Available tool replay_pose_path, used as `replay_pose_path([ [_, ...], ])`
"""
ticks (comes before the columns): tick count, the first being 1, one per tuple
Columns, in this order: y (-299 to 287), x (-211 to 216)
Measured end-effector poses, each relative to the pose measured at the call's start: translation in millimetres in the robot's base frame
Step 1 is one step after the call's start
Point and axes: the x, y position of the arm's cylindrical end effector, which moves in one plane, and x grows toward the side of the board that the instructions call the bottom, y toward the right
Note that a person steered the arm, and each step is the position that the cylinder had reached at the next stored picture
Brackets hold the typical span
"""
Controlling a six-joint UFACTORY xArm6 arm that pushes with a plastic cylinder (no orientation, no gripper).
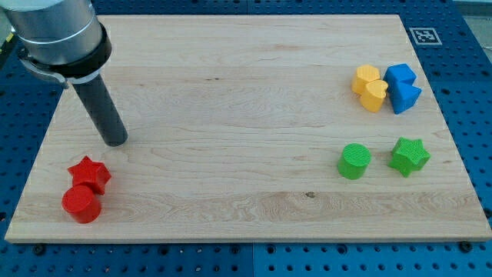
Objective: Slide your hand diagonally to green circle
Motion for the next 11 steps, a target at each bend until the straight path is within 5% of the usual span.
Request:
replay_pose_path([
  [11,0,-23],
])
